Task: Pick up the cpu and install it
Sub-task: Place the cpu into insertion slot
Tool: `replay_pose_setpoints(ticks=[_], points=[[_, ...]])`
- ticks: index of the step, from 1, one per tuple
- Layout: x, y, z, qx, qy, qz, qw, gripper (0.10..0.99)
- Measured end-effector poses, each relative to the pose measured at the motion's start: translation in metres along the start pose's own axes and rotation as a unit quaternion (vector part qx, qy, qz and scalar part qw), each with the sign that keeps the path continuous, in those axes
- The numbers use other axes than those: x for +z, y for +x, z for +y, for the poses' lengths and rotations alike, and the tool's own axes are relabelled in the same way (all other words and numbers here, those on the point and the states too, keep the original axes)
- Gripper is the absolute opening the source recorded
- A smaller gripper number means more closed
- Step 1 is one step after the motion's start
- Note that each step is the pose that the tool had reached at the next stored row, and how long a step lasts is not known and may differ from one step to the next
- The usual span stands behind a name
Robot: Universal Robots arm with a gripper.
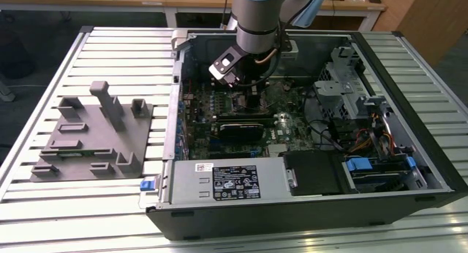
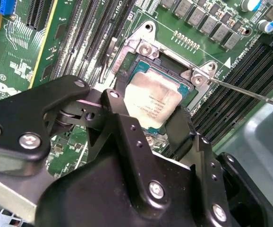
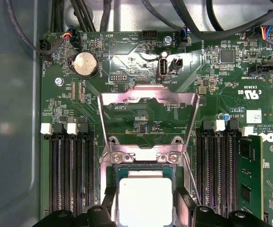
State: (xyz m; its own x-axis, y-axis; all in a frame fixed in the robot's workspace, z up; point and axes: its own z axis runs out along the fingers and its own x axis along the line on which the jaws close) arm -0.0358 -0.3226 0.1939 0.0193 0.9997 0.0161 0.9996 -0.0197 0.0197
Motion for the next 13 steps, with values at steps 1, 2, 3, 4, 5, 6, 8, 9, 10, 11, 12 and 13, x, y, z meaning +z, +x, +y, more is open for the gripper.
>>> replay_pose_setpoints(ticks=[1,2,3,4,5,6,8,9,10,11,12,13], points=[[-0.0002,0.0,0.0,0.0,0.0,0.0001,1.0,0.608],[-0.0013,0.0,0.0,0.0,0.0,0.0004,1.0,0.608],[-0.0034,0.0001,0.0001,0.0,0.0,0.0004,1.0,0.608],[-0.0056,0.0001,0.0001,0.0,0.0,0.0004,1.0,0.608],[-0.0078,0.0001,0.0001,0.0,0.0,0.0004,1.0,0.608],[-0.0097,0.0001,0.0002,0.0,0.0,0.0004,1.0,0.608],[-0.012,0.0002,0.0003,0.0,0.0002,0.0004,1.0,0.529],[-0.0126,0.0002,0.0003,0.0,0.0003,0.0004,1.0,0.471],[-0.0131,0.0002,0.0004,0.0,0.0005,0.0004,1.0,0.471],[-0.0135,0.0002,0.0005,0.0,0.0009,0.0004,1.0,0.412],[-0.0141,0.0002,0.0007,0.0,0.0015,0.0004,1.0,0.412],[-0.0149,0.0002,0.0008,0.0,0.0023,0.0003,1.0,0.353]])
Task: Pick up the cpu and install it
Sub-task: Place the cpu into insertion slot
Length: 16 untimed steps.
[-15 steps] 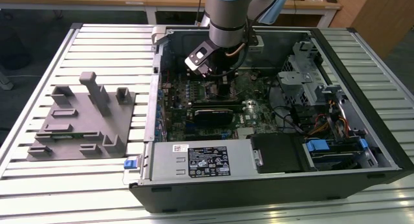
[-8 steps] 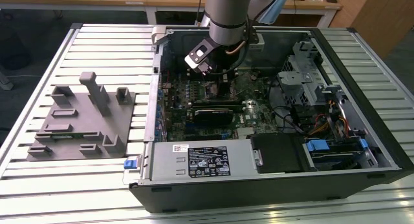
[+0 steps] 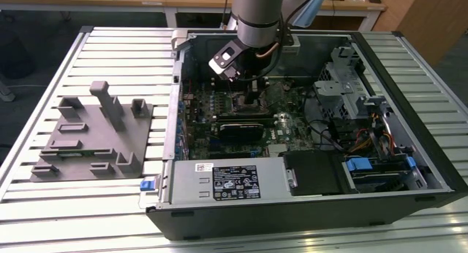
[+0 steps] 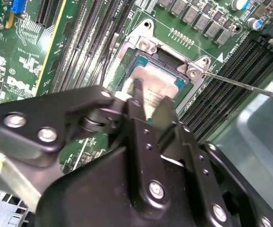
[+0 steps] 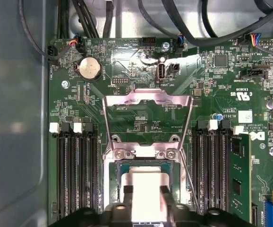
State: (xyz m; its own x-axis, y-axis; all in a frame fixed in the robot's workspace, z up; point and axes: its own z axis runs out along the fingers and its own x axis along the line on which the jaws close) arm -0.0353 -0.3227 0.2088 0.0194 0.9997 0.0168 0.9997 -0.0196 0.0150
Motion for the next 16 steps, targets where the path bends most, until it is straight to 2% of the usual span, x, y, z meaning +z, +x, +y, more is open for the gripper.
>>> replay_pose_setpoints(ticks=[2,3,4,5,6,10,16], points=[[-0.0014,0.0,0.0003,0.0,0.0015,0.0,1.0,0.235],[-0.002,0.0001,0.0004,0.0,0.0022,0.0,1.0,0.235],[-0.0027,0.0001,0.0005,0.0,0.0027,0.0,1.0,0.176],[-0.0035,0.0001,0.0005,0.0,0.0029,-0.0001,1.0,0.176],[-0.0044,0.0001,0.0005,0.0,0.003,0.0,1.0,0.114],[-0.0079,0.0002,0.0006,0.0,0.0034,0.0,1.0,0.106],[-0.0089,0.0002,0.0006,0.0,0.0035,-0.0001,1.0,0.106]])
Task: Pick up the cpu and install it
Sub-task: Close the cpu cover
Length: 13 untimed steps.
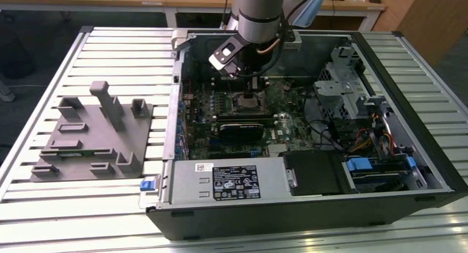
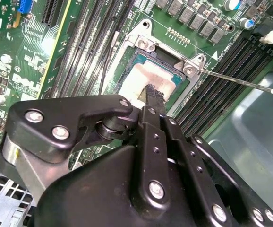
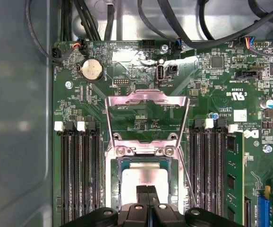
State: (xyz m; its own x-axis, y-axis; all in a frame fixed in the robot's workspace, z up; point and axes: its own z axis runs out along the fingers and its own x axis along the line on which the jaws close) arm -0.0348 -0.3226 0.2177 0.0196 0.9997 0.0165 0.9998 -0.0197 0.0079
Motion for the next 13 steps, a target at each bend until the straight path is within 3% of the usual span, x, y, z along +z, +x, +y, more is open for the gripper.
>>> replay_pose_setpoints(ticks=[13], points=[[-0.0064,0.0,0.0002,0.0,0.0,0.0003,1.0,0.106]])
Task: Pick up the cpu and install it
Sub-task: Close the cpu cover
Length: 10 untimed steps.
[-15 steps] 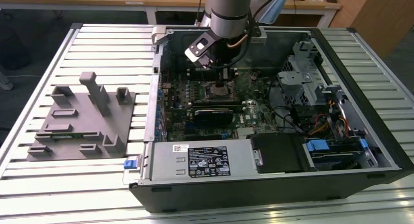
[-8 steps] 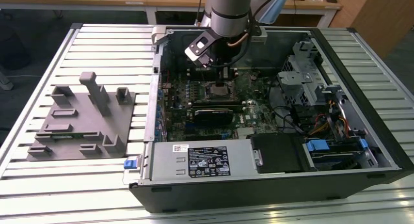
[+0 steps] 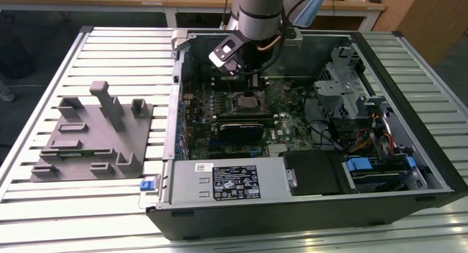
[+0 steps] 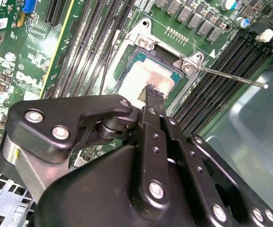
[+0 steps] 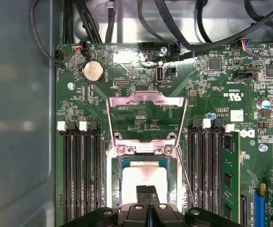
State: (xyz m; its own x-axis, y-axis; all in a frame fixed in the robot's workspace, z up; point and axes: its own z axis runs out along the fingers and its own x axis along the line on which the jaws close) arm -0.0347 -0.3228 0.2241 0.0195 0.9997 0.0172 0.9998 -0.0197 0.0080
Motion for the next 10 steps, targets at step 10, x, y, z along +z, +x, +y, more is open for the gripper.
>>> replay_pose_setpoints(ticks=[10], points=[[-0.004,0.0,0.0,0.0,0.0,0.0006,1.0,0.106]])
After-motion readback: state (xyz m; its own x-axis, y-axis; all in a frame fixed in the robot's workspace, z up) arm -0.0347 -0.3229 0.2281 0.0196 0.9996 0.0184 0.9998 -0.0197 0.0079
